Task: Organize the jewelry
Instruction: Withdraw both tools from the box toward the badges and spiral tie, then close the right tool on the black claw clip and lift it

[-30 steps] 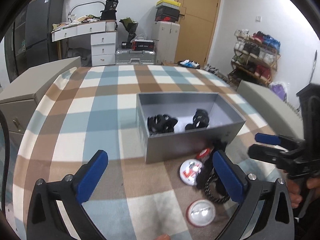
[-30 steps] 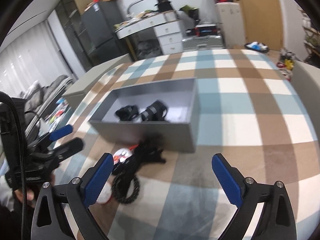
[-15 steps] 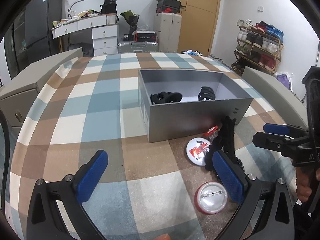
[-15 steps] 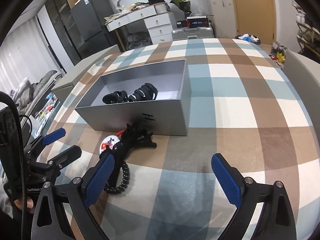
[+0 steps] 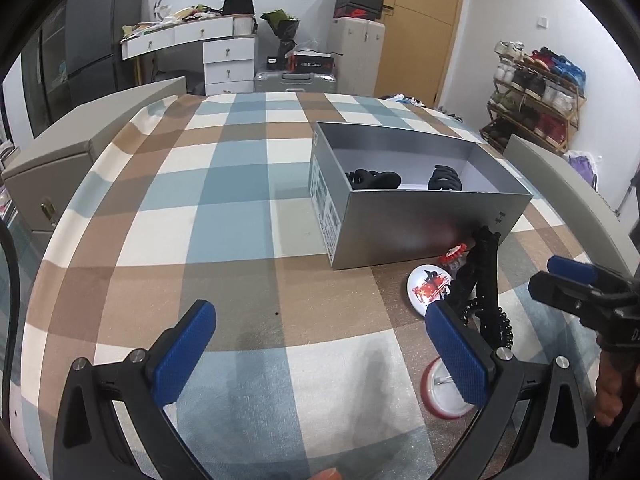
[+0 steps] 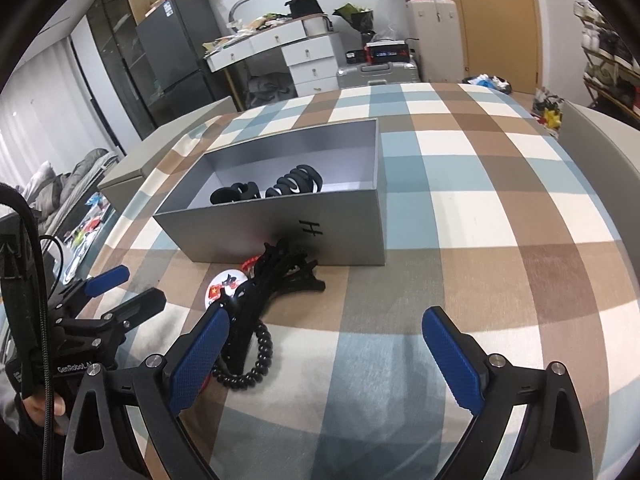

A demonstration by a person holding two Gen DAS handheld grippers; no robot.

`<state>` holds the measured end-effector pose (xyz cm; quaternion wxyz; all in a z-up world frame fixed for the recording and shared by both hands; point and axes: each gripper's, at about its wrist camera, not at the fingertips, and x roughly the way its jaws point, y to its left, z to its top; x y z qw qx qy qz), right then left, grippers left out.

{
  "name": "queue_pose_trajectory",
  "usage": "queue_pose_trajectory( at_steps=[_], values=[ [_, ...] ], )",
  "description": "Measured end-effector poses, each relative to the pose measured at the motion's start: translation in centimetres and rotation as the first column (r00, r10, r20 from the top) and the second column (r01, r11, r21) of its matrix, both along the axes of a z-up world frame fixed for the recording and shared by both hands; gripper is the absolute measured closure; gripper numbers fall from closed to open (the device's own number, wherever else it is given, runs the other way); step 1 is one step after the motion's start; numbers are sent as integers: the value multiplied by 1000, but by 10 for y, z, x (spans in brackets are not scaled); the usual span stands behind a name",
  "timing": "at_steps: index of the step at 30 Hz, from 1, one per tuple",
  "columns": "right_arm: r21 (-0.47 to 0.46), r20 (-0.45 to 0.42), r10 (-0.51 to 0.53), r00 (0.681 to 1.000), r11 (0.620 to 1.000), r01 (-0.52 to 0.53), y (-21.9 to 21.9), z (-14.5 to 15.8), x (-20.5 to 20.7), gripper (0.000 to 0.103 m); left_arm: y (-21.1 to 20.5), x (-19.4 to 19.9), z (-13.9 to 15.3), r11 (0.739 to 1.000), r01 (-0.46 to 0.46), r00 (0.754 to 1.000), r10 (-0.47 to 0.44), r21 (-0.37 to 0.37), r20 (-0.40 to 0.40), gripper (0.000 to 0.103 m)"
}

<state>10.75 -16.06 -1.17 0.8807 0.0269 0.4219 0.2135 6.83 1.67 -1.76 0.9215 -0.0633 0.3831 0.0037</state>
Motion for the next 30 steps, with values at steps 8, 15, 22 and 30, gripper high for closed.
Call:
queue_pose_trajectory(
  at_steps=[8,15,22,30],
  values=[
    [-44,-18,-20,1000,999,19,10,-1,-2,7,0,-1,0,1000,17,1000,-17,-4,-2,1],
    [-34,-47,-45,998,998,43,6,-13,2,19,5,2,-2,999,12,1000,-13,-41,-23,1],
    [-20,-44,-6,999,1000,5,10,-12,1,32,9,1,-2,998,0,1000,-2,-64,-19,1],
    [27,-51,102,993,995,-101,31,-14,3,51,14,1,-2,995,-8,1000,6,-98,-20,1]
  ],
)
